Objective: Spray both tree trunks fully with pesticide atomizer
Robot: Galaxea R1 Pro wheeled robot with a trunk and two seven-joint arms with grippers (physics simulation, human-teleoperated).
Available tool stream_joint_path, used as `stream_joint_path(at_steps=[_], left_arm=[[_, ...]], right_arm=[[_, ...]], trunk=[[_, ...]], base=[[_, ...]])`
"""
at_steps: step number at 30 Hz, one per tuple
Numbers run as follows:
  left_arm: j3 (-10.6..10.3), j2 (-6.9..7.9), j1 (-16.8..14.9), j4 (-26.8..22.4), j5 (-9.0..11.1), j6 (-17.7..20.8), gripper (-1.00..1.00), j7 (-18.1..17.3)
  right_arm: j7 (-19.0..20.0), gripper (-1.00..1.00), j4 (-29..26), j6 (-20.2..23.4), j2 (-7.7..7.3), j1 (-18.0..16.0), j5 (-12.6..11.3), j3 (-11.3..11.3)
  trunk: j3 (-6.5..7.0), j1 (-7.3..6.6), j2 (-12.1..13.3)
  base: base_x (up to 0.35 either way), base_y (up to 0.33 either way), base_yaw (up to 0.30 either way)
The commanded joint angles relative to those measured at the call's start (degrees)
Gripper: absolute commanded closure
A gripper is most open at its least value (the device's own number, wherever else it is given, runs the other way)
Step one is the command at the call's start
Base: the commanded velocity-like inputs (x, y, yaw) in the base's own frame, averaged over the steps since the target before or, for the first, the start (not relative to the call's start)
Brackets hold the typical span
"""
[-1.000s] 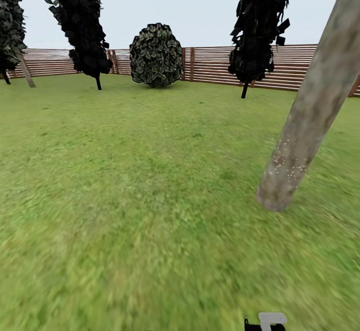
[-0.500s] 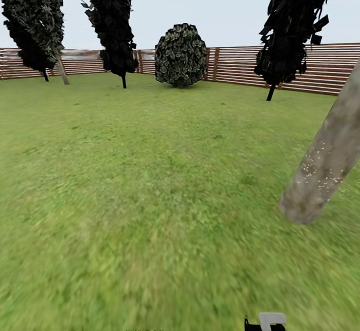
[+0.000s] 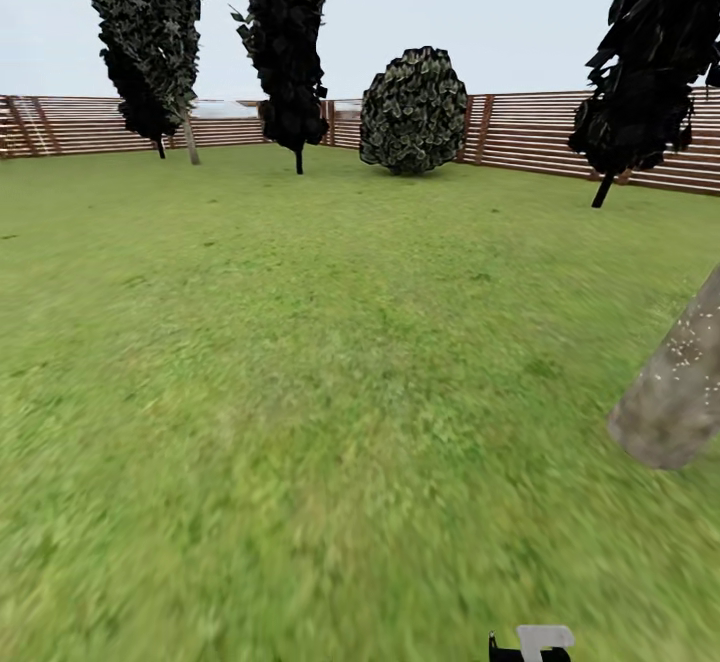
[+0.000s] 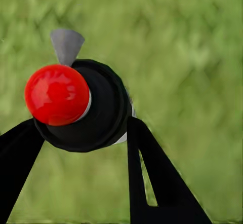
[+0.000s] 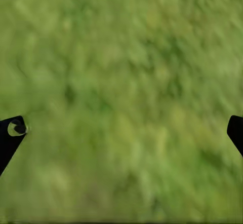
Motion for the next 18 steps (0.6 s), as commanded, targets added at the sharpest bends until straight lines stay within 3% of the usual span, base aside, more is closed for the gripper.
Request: stream_joint_path(at_steps=[1,18], left_arm=[[0.4,0.01,-0.1,0.2,0.3,-0.3,1.0,-0.4],[0.4,0.01,-0.1,0.2,0.4,-0.3,1.0,-0.4]], right_arm=[[-0.1,-1.0,0.0,-0.2,-0.01,0.0,-0.6,0.5],[-0.1,-1.0,0.0,-0.2,-0.01,0.0,-0.6,0.5]], trunk=[[-0.05,-0.03,0.0],[-0.05,-0.03,0.0]], base=[[-0.085,0.013,0.284],[-0.006,0.001,0.285]])
